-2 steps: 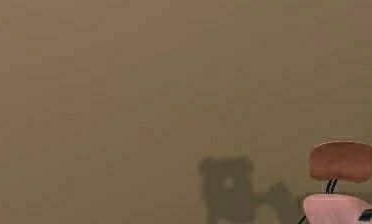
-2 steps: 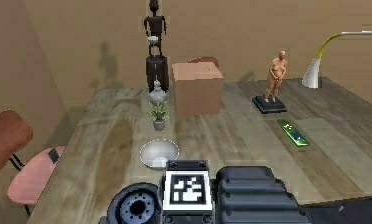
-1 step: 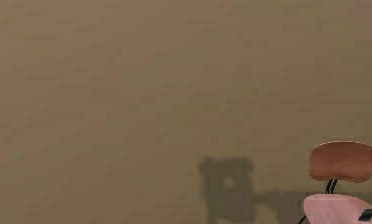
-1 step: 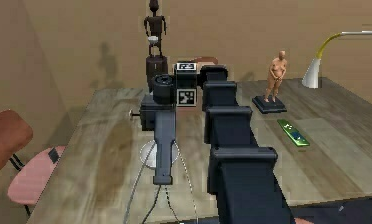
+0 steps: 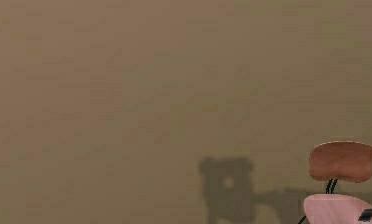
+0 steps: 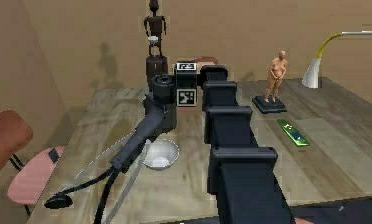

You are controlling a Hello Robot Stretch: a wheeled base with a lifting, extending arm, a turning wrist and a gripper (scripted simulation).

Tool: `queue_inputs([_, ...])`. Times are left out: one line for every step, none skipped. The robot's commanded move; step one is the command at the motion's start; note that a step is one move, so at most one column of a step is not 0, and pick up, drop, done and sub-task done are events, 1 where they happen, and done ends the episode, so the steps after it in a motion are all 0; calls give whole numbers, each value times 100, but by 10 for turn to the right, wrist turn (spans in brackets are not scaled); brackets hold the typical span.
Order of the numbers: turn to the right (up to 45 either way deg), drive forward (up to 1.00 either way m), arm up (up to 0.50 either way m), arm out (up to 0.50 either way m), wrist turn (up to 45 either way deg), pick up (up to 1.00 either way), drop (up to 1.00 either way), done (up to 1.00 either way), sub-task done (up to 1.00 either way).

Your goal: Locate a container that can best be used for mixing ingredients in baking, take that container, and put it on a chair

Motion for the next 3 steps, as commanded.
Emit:
queue_inputs([0, 0, 0, 0, 450, 0, 0, 0, 0])
queue_inputs([0, 0, 0, 0, 450, 0, 0, 0, 0])
queue_inputs([0, 0, 0, 0, 240, 0, 0, 0, 0])
